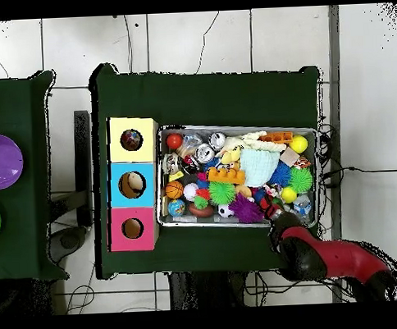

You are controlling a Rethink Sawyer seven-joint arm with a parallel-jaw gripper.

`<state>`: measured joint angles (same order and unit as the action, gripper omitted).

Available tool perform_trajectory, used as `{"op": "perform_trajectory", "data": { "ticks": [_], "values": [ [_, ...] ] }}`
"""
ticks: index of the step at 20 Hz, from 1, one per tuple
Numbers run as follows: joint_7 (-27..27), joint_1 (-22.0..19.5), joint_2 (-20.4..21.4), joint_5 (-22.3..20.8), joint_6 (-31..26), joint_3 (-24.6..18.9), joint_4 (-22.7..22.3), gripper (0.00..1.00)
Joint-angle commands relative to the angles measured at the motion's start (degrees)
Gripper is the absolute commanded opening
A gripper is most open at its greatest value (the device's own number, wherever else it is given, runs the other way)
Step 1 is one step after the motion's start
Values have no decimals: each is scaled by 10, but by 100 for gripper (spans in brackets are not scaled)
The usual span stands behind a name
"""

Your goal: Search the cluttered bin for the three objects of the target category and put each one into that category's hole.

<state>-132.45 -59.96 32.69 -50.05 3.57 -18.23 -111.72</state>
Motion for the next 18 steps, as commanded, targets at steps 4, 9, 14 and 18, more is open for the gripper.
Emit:
{"op": "perform_trajectory", "data": {
  "ticks": [4,9,14,18],
  "values": [
    [26,25,-8,-21,-49,-40,55,100],
    [-20,102,-38,-6,7,30,90,100],
    [-24,116,-56,7,1,27,115,100],
    [-11,112,-48,12,-31,7,125,100]
  ]
}}
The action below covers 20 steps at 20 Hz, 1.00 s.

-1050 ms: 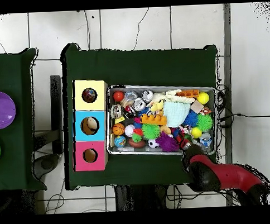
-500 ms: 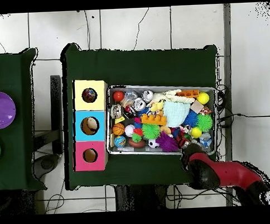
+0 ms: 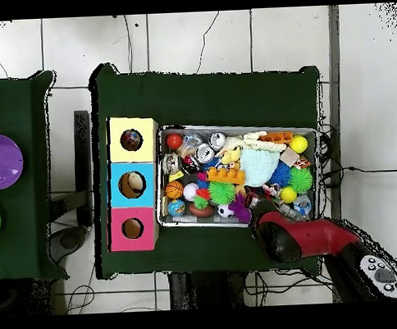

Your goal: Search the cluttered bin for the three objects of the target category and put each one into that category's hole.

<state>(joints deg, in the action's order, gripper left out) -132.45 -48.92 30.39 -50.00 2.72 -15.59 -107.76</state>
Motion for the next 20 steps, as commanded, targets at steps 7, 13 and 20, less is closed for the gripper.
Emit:
{"op": "perform_trajectory", "data": {
  "ticks": [7,13,20],
  "values": [
    [9,-21,-26,10,-48,-47,89,100],
    [21,-37,-14,11,-64,-61,76,100],
    [27,-49,-5,11,-73,-71,66,100]
  ]
}}
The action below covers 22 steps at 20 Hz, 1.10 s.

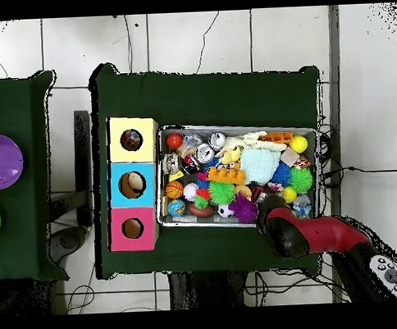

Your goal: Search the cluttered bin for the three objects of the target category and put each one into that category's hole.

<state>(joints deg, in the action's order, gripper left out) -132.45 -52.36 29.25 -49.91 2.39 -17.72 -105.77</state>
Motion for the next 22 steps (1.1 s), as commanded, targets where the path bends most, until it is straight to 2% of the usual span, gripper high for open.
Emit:
{"op": "perform_trajectory", "data": {
  "ticks": [1,7,17,22],
  "values": [
    [28,-16,6,10,-72,-51,46,100],
    [39,-36,3,4,-81,-66,43,100],
    [34,-43,-9,-13,-67,-58,41,100],
    [54,-66,-19,-16,-82,-78,47,100]
  ]
}}
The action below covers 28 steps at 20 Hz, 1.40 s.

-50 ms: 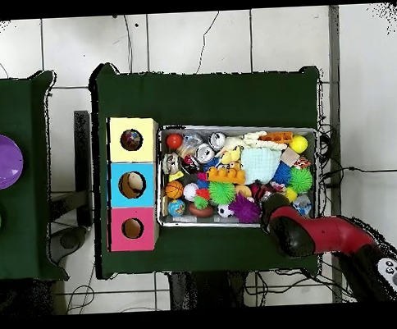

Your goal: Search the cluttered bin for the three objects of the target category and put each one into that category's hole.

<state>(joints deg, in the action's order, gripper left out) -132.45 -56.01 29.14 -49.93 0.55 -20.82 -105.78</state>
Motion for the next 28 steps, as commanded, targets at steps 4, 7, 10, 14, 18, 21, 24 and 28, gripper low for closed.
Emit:
{"op": "perform_trajectory", "data": {
  "ticks": [4,7,10,14,18,21,24,28],
  "values": [
    [63,-41,-17,-16,-74,-57,43,100],
    [70,-52,-10,-13,-86,-67,36,100],
    [74,-60,0,-9,-97,-75,26,100],
    [84,-74,5,-6,-114,-91,21,100],
    [98,-91,16,2,-139,-111,14,100],
    [105,-100,24,9,-157,-124,10,100],
    [107,-108,34,13,-171,-133,1,100],
    [114,-122,37,15,-188,-147,-6,100]
  ]
}}
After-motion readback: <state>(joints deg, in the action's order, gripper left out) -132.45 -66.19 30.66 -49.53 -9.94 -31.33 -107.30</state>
